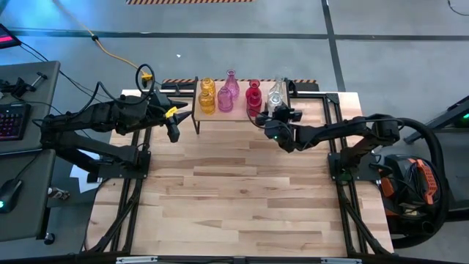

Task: Sort vases onto shelf
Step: Put the transparent vase on the shelf, then adjust the pink vase

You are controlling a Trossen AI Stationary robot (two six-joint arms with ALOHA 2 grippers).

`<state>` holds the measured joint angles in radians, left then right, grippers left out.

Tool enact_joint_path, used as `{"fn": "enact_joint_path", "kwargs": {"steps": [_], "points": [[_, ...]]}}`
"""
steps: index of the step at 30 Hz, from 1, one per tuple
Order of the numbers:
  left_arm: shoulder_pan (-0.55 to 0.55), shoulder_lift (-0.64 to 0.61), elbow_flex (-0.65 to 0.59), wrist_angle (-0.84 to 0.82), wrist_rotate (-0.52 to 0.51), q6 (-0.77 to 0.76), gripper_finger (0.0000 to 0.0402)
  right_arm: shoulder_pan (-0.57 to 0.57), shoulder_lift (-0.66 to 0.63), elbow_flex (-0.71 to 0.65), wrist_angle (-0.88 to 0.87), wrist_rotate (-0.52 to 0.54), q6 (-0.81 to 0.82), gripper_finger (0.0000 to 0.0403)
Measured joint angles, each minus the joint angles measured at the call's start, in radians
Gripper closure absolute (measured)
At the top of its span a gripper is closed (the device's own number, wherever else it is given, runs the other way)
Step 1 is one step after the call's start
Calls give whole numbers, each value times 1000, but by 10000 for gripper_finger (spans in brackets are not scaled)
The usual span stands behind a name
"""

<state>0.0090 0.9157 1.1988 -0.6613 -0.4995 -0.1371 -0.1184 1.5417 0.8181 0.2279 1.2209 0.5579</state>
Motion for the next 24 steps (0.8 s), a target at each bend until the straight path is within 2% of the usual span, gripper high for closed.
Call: {"fn": "enact_joint_path", "kwargs": {"steps": [13, 24], "points": [[0, 0, 0, 0, 0, 0, 257, 0, -30, 3, 4, -5, -45, 100], [0, -42, 0, -1, 26, -41, 257, 1, -140, 69, -1, -10, -241, 100]]}}
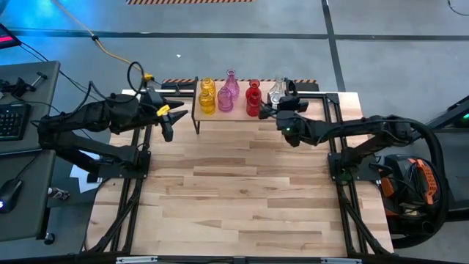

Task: Sort vases onto shelf
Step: Adjust the pink vase

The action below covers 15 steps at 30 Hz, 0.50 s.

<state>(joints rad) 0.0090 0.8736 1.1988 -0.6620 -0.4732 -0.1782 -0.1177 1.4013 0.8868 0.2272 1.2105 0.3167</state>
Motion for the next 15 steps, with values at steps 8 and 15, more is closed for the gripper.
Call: {"fn": "enact_joint_path", "kwargs": {"steps": [8, 15], "points": [[0, -66, 0, -82, -4, 31, 257, 0, -92, 11, -5, -96, -21, 100], [0, -141, -42, -191, -12, 33, 257, -12, -190, 11, -5, -346, 12, 100]]}}
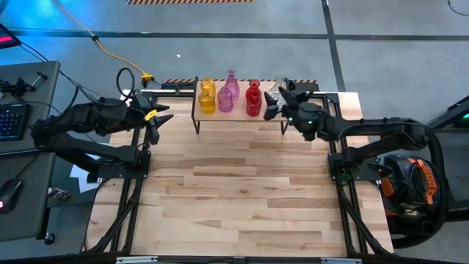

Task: Sort vases onto shelf
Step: Adjust the pink vase

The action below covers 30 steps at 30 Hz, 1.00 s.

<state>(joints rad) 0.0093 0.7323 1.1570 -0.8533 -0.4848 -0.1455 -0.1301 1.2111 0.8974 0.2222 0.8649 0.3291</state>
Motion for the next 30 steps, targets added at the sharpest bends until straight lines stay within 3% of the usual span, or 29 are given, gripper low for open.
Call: {"fn": "enact_joint_path", "kwargs": {"steps": [4, 16, 23, 30], "points": [[0, -105, -100, 35, 1, -9, 257, -15, -61, 0, -16, -136, 29, 100], [-2, -466, -501, 291, 39, 16, 257, -16, -114, -23, -81, -316, 45, 100], [-2, -643, -714, 394, 81, 6, 257, -21, -114, -92, 82, -437, 48, 100], [-2, -727, -882, 515, 109, -38, 257, -50, -113, -192, 205, -455, 147, 100]]}}
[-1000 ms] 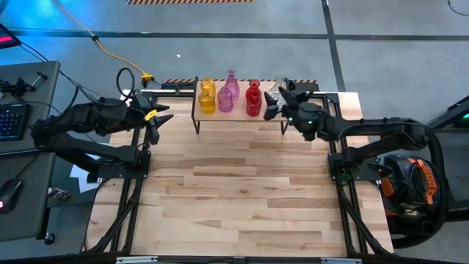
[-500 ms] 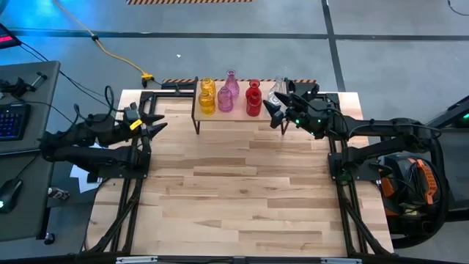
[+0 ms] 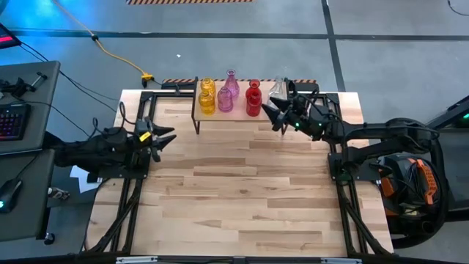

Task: Sort vases onto shelf
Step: Adjust the pink vase

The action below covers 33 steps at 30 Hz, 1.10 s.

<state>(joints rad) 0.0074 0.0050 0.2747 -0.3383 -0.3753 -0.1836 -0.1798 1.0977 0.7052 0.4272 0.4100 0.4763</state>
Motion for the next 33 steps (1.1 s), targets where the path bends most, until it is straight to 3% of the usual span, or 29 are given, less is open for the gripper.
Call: {"fn": "enact_joint_path", "kwargs": {"steps": [10, 16, 20, 33], "points": [[0, 0, -156, 113, 38, 11, 257, 10, 0, -74, 125, -223, -100, 100], [0, 10, -203, 228, 42, 51, 257, 9, 0, -160, 250, -257, -111, 100], [0, 8, -209, 223, 36, 80, 257, 9, 0, -257, 392, -310, -101, 100], [0, 8, -209, 224, 28, 152, 257, 9, 0, -587, 821, -314, -58, 100]]}}
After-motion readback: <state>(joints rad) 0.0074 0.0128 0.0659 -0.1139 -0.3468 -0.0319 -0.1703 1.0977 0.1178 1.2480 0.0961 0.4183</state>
